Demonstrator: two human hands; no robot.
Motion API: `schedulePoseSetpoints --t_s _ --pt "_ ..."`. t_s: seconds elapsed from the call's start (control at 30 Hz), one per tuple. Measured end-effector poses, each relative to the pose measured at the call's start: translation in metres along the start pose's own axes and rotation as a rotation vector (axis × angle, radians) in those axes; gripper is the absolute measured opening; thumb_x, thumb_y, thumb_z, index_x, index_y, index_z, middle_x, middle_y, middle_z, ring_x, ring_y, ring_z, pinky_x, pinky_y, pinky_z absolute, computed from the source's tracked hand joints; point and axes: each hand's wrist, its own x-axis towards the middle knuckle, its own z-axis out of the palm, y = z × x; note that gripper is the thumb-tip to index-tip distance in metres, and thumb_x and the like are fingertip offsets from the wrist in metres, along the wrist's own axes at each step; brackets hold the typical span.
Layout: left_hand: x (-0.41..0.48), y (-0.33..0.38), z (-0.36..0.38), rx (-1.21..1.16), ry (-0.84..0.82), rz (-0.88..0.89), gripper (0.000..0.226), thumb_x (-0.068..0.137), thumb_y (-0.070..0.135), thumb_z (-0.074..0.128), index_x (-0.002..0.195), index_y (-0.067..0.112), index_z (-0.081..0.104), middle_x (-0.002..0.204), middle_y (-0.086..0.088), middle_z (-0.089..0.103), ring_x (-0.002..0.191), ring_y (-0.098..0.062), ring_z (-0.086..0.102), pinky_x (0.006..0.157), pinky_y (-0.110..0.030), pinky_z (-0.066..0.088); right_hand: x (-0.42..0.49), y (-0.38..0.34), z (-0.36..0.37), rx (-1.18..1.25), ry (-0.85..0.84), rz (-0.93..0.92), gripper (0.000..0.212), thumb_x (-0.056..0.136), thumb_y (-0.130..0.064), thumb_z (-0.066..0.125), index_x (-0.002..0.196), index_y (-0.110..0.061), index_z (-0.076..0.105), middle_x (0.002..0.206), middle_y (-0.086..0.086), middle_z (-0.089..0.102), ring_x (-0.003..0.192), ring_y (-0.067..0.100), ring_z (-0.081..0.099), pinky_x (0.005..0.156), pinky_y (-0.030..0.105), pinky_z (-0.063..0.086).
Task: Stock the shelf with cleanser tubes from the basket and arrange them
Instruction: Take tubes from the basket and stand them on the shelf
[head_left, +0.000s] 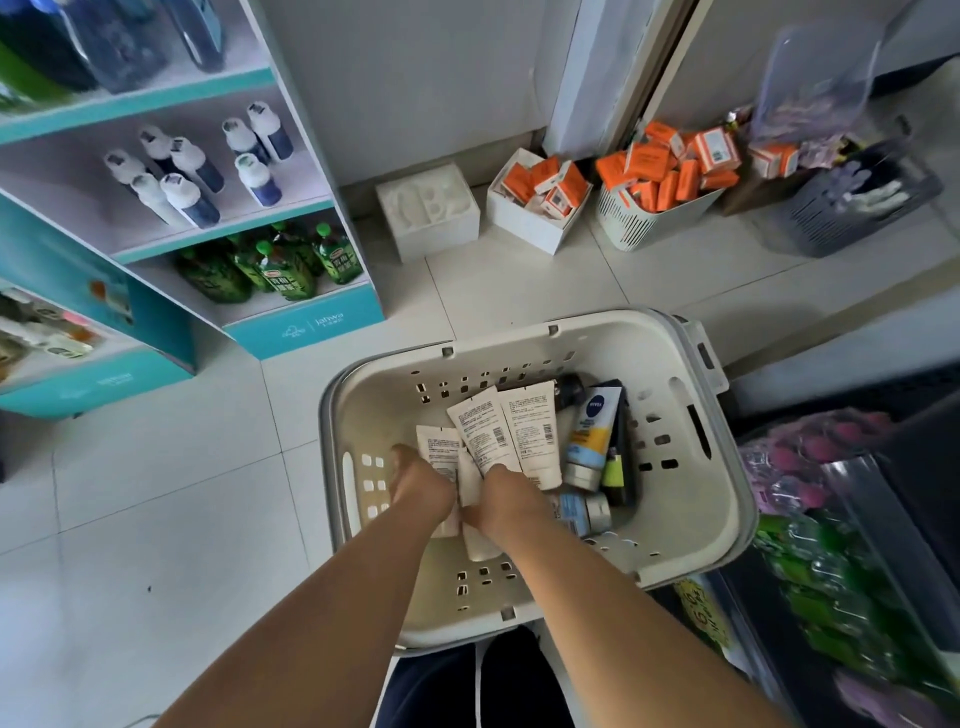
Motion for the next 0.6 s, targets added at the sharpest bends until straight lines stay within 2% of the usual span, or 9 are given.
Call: schedulePoseSetpoints --t_s 0.03,0.17,0.33,0.43,0.5,0.6 --pt "0.0 0.0 0.0 -0.027 0.011 -0.017 0.029 0.091 0.005 0.052 0.116 0.007 0.038 0.114 -0.016 0.059 0.086 -0.026 0.059 0.064 -0.029 0.044 0.0 -0.001 0.002 0.003 0.0 0.003 0.045 0.082 -0.031 0.071 0.118 -0.011 0.054 0.12 0.009 0.064 0.112 0.029 0.061 0.082 0.031 0.047" --pt "-0.002 0.001 0.0 0.1 -0.04 0.09 0.041 0.081 0.017 0.066 0.117 0.008 0.049 0.114 -0.015 0.061 0.103 -0.035 0.06 0.08 -0.037 0.051 0.001 0.0 0.005 0.054 0.045 0.027 0.04 0.086 -0.02 0.067 0.119 -0.01 0.048 0.12 0.011 0.062 0.113 0.03 0.06 0.087 0.035 0.049" --pt "-0.011 0.003 -0.008 0.002 0.001 0.182 0.035 0.082 0.015 0.064 0.116 0.013 0.052 0.11 -0.01 0.064 0.1 -0.033 0.062 0.078 -0.034 0.049 -0.007 0.003 -0.012 0.481 0.042 0.06 0.044 0.078 -0.032 0.071 0.115 -0.014 0.055 0.111 0.005 0.066 0.103 0.026 0.063 0.084 0.034 0.052" --pt "-0.017 0.006 -0.021 -0.178 -0.135 0.297 0.033 0.083 0.011 0.068 0.113 0.017 0.056 0.106 -0.002 0.068 0.096 -0.024 0.065 0.088 -0.039 0.053 -0.02 0.019 -0.033 0.741 -0.003 0.018 0.039 0.083 -0.02 0.068 0.12 -0.017 0.057 0.118 0.003 0.066 0.103 0.022 0.064 0.09 0.042 0.054" --pt "-0.023 0.011 -0.034 -0.279 -0.248 0.374 0.027 0.084 0.01 0.07 0.106 0.021 0.06 0.105 0.0 0.071 0.095 -0.021 0.068 0.092 -0.044 0.053 -0.032 0.032 -0.046 0.931 -0.045 0.004 0.04 0.087 -0.016 0.064 0.126 -0.021 0.054 0.122 0.004 0.064 0.104 0.024 0.064 0.086 0.048 0.057" --pt "-0.043 0.028 -0.055 -0.415 -0.423 0.429 0.024 0.087 0.009 0.068 0.108 0.02 0.064 0.11 -0.004 0.072 0.102 -0.022 0.068 0.096 -0.043 0.051 -0.053 0.053 -0.066 1.162 -0.074 -0.054 0.038 0.092 -0.016 0.059 0.128 -0.026 0.053 0.12 0.004 0.065 0.106 0.027 0.064 0.082 0.053 0.057"
